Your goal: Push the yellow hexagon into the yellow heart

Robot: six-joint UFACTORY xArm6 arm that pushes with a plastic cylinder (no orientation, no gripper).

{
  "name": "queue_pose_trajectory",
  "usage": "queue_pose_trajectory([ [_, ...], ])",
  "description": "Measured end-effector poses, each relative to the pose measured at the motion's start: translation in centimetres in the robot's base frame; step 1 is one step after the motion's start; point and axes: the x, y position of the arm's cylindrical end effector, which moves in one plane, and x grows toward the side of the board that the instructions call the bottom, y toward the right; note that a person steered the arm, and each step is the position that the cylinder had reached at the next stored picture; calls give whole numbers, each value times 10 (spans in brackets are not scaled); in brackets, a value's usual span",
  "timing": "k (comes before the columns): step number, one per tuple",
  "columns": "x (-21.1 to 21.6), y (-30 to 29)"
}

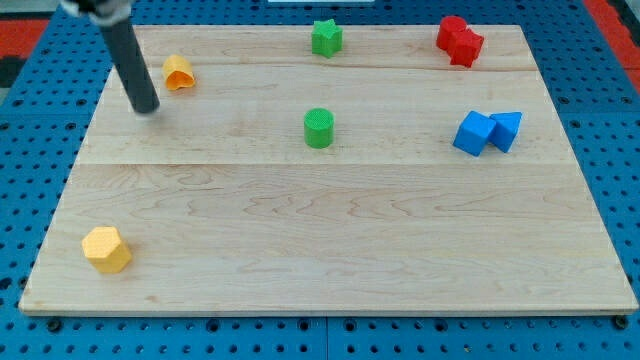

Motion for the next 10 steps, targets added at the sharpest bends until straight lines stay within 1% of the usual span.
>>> queue_pose_trajectory([
  [1,117,29],
  [2,174,56],
  [3,207,-5],
  [4,188,-34],
  [5,172,-32],
  [7,123,-14],
  [8,143,4],
  [9,140,27],
  [10,95,19],
])
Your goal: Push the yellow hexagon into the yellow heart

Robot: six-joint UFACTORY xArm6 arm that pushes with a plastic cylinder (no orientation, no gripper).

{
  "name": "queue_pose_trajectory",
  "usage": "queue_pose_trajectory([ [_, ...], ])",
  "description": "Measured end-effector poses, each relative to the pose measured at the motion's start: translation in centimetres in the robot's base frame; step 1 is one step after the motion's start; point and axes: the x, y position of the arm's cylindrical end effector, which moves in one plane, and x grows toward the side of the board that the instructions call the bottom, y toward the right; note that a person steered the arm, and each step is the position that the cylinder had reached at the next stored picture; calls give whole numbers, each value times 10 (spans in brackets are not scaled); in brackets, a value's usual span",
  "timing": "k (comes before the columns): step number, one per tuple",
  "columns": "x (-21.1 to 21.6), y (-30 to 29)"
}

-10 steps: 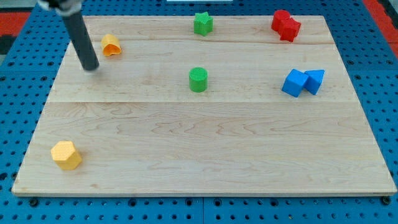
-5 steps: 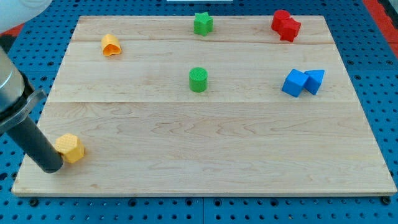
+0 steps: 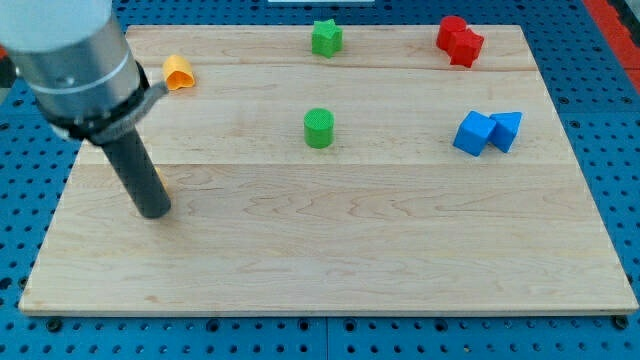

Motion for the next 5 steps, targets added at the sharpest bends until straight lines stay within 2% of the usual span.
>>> queue_pose_trajectory([
  [2,10,-21],
  [5,-30,-26],
])
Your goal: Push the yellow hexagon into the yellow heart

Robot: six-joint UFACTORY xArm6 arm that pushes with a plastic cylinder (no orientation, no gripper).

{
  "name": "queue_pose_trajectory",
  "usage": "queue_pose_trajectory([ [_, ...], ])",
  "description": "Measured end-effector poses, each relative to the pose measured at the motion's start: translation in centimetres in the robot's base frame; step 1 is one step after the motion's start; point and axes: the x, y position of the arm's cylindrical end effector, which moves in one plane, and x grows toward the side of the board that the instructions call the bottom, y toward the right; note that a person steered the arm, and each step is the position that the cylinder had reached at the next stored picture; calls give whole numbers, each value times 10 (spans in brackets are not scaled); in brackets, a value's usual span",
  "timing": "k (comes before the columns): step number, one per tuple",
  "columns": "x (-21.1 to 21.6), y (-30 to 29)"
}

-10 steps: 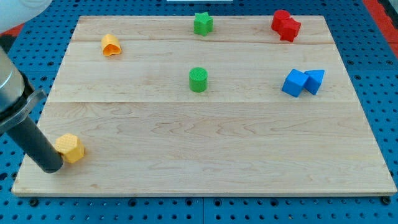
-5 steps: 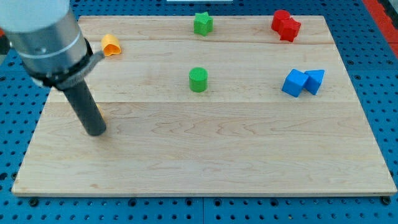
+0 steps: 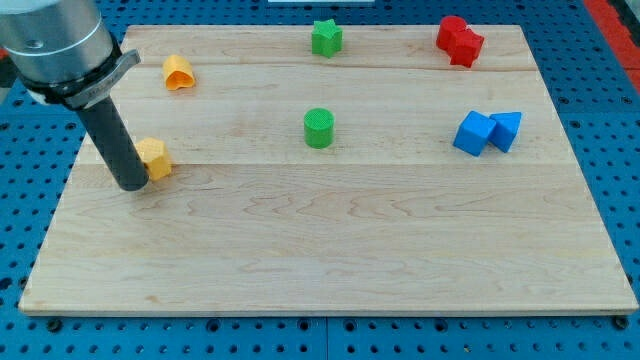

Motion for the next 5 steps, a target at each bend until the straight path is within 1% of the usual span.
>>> queue_pose_trajectory([
  [2,-22,43],
  [4,-81,42],
  [5,-109,32],
])
